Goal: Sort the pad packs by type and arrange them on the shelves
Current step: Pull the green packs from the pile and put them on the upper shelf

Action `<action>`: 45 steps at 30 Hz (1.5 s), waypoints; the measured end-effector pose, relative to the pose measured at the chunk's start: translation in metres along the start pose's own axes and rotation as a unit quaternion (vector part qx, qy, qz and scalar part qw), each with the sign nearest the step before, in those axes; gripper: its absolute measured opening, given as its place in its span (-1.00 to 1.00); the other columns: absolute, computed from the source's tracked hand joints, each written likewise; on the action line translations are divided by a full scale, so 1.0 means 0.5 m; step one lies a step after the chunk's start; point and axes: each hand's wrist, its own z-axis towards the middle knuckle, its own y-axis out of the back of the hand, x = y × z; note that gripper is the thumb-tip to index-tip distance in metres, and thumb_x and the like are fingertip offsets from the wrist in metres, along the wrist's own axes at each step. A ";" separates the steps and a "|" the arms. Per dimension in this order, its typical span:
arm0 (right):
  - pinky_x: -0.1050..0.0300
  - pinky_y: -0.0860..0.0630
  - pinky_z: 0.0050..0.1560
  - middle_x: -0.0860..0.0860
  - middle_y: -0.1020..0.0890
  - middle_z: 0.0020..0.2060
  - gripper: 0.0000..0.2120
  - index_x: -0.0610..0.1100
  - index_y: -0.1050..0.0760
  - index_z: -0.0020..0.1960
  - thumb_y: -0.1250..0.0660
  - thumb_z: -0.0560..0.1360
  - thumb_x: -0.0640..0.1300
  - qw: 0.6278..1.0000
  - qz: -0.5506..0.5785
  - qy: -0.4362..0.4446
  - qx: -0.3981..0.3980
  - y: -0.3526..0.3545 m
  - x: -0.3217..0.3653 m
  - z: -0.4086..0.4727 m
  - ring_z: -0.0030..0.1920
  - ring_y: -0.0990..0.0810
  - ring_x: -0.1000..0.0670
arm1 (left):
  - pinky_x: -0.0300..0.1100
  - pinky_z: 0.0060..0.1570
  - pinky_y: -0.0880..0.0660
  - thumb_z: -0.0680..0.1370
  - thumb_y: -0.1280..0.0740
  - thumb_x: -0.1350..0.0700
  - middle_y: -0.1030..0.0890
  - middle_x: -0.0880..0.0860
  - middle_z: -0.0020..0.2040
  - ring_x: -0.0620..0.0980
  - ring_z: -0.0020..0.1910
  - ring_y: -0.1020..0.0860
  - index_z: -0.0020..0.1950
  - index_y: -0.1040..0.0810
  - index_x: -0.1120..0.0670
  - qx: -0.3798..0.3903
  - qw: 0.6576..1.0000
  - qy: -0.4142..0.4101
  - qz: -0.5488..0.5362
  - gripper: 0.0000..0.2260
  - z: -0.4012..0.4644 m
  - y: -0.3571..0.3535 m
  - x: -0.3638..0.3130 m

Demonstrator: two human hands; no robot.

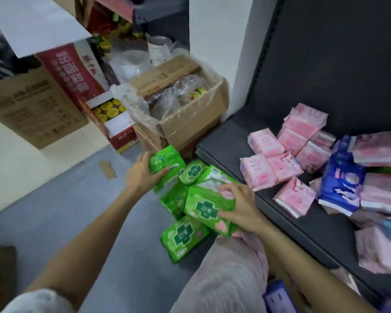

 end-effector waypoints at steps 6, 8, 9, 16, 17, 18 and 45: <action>-0.21 0.16 0.47 -0.08 -0.15 0.49 -0.43 0.11 -0.42 0.21 -0.50 0.24 0.06 0.933 -0.228 0.236 0.148 -0.130 -0.013 0.047 0.52 0.04 -0.15 | -0.05 -0.02 -0.45 0.40 -0.51 -0.01 -0.51 0.11 0.13 0.12 0.07 -0.50 0.22 -0.44 0.11 -0.006 0.997 -0.040 -0.068 -0.52 0.004 -0.057 0.049; -0.35 0.15 0.40 -0.11 -0.22 0.50 -0.31 0.11 -0.50 0.20 -0.57 0.11 -0.18 0.893 -0.343 0.220 0.190 -0.156 -0.024 0.067 0.51 -0.09 -0.22 | -0.08 -0.02 -0.42 0.41 -0.51 0.01 -0.51 0.11 0.13 0.08 0.07 -0.49 0.23 -0.44 0.13 -0.004 0.995 -0.050 -0.085 -0.52 0.002 -0.078 0.052; -0.37 0.01 0.38 -0.12 -0.29 0.47 -0.24 0.12 -0.54 0.17 -0.58 0.01 -0.26 0.892 -0.359 0.193 0.194 -0.164 -0.028 0.072 0.47 -0.21 -0.23 | -0.09 -0.02 -0.43 0.41 -0.51 0.01 -0.51 0.11 0.13 0.07 0.08 -0.48 0.24 -0.44 0.14 -0.001 0.994 -0.058 -0.090 -0.52 0.001 -0.091 0.056; -0.12 -0.22 0.38 -0.13 -0.42 0.37 -0.65 -0.08 -0.60 0.16 -0.38 0.38 -0.22 0.937 -0.270 0.181 0.128 -0.188 -0.051 0.089 0.33 -0.42 -0.18 | -0.22 0.12 -0.32 0.36 -0.55 0.19 -0.49 0.22 0.17 0.10 0.16 -0.43 0.16 -0.45 0.26 -0.004 0.986 -0.142 -0.088 -0.54 -0.007 -0.158 0.072; -0.07 -0.34 0.30 -0.13 -0.52 0.26 -0.71 -0.11 -0.64 0.07 -0.38 0.36 -0.23 0.955 -0.221 0.174 0.095 -0.182 -0.051 0.097 0.22 -0.52 -0.18 | -0.25 0.12 -0.29 0.35 -0.56 0.21 -0.49 0.23 0.17 0.08 0.16 -0.41 0.14 -0.45 0.27 -0.009 0.984 -0.156 -0.087 -0.54 -0.002 -0.167 0.066; -0.01 -0.41 0.22 -0.11 -0.58 0.18 -0.75 -0.13 -0.64 0.05 -0.37 0.38 -0.25 0.969 -0.176 0.167 0.046 -0.171 -0.045 0.107 0.14 -0.56 -0.16 | -0.25 0.14 -0.28 0.33 -0.56 0.23 -0.49 0.24 0.18 0.07 0.17 -0.38 0.13 -0.45 0.28 -0.009 0.982 -0.164 -0.090 -0.54 0.005 -0.176 0.060; 0.03 -0.36 0.22 -0.04 -0.53 0.27 -0.61 -0.04 -0.39 0.38 -0.22 0.55 -0.10 0.966 -0.245 0.075 0.043 0.021 0.008 0.227 0.27 -0.45 -0.12 | 0.03 0.17 -0.47 0.55 -0.25 0.17 -0.51 -0.01 0.33 0.10 0.24 -0.51 0.34 -0.45 -0.09 0.252 0.939 -0.181 0.149 -0.63 0.148 -0.145 -0.052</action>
